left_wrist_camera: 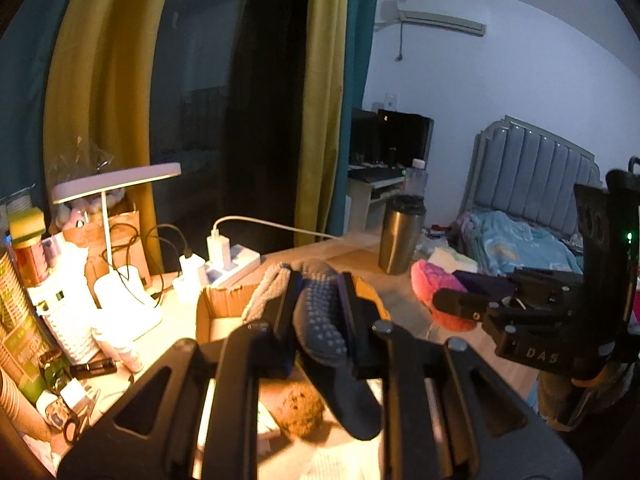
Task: Organize soft objects
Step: 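Carry the pink plush with the right tool while the left tool carries the sock into the box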
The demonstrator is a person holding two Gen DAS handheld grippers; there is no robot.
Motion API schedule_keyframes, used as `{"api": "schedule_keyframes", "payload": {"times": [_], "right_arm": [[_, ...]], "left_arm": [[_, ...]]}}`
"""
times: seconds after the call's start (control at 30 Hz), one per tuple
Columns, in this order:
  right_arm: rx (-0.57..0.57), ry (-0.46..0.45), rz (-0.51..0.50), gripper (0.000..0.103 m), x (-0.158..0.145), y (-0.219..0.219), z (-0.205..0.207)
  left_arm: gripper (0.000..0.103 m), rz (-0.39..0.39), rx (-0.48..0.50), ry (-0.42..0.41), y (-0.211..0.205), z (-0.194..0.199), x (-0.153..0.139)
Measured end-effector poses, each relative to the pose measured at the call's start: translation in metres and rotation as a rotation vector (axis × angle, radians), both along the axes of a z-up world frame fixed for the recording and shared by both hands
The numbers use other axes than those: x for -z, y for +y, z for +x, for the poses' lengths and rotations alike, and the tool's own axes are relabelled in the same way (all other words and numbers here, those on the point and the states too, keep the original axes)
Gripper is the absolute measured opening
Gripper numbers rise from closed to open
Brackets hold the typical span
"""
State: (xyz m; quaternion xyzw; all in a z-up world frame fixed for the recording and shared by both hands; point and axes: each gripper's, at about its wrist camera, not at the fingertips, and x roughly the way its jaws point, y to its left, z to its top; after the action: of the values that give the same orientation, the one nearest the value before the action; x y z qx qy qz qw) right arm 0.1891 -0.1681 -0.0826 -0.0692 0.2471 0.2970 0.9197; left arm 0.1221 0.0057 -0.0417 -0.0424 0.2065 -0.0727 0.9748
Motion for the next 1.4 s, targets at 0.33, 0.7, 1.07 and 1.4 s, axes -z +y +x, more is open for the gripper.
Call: {"api": "schedule_keyframes", "payload": {"times": [0.33,0.7,1.07,1.4], "right_arm": [[-0.011,-0.020,0.013,0.033,-0.009,0.005,0.037],[-0.026,-0.025,0.044,0.033,-0.009,0.009,0.077],[-0.034,0.056,0.076,0.033,0.019,0.008,0.120],[-0.039,0.167,0.056,0.033,0.054,0.016,0.144]], "left_arm": [[0.018,-0.011,-0.003,-0.011,0.004,0.033,-0.008],[0.018,-0.041,0.004,0.007,-0.002,0.080,0.003],[0.018,-0.041,0.021,0.088,-0.013,0.133,0.038],[0.018,-0.069,0.032,0.194,-0.024,0.167,0.080]]}}
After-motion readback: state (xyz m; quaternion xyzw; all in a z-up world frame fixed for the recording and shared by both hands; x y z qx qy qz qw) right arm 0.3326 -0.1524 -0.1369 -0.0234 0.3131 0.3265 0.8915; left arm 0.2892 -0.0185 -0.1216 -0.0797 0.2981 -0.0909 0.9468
